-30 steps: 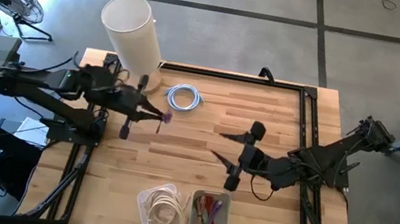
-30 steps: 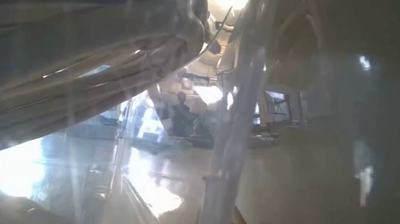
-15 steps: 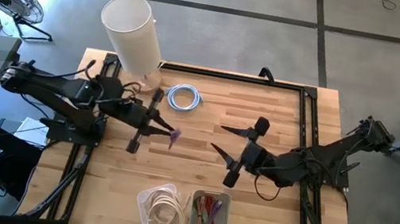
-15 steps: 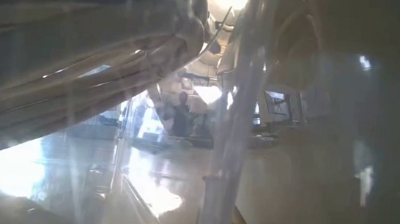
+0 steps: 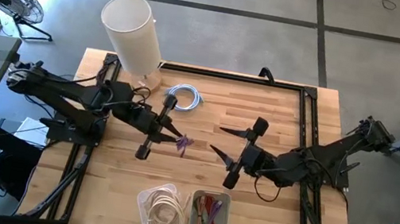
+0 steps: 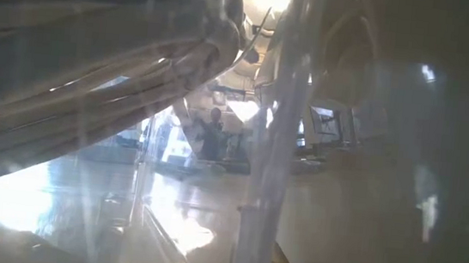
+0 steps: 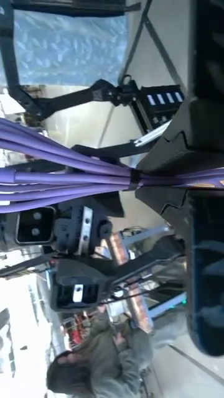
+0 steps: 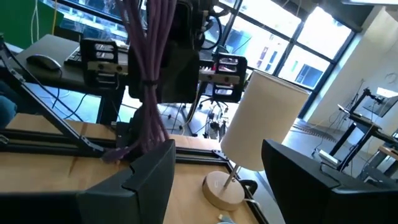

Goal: Pick & Place USB Port
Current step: Put the purple USB cable into the white bin

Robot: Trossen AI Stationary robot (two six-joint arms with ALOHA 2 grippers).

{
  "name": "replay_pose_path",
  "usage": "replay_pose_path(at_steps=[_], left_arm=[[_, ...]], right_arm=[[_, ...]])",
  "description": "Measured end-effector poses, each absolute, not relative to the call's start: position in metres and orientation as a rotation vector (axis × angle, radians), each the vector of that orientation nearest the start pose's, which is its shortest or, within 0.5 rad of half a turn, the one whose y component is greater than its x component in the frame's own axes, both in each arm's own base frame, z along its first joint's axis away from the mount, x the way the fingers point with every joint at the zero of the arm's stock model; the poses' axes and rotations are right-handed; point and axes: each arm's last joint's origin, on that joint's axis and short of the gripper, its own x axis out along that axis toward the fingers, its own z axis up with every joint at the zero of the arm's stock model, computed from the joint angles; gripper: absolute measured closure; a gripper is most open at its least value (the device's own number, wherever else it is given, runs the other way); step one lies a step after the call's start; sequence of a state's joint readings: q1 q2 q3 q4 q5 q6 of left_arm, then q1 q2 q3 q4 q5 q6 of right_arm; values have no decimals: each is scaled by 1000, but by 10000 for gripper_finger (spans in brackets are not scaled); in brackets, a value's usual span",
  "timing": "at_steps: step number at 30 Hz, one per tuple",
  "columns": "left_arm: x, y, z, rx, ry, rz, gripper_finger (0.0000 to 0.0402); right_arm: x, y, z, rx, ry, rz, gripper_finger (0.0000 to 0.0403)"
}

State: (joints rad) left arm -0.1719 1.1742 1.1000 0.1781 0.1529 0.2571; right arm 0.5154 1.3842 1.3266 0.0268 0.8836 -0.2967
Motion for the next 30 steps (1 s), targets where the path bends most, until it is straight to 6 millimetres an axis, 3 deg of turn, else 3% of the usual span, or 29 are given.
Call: replay_pose_path(at_steps=[11, 18, 30], left_arm=[[271, -51, 400, 284, -241, -294, 391], [274, -52, 405, 298, -336, -270, 391], [288, -56, 390, 277, -263, -290, 392]], right_arm=[[280, 115, 407, -311, 99, -511, 171], [285, 109, 407, -301, 80, -396, 171], [286, 113, 417, -275, -35, -154, 171]])
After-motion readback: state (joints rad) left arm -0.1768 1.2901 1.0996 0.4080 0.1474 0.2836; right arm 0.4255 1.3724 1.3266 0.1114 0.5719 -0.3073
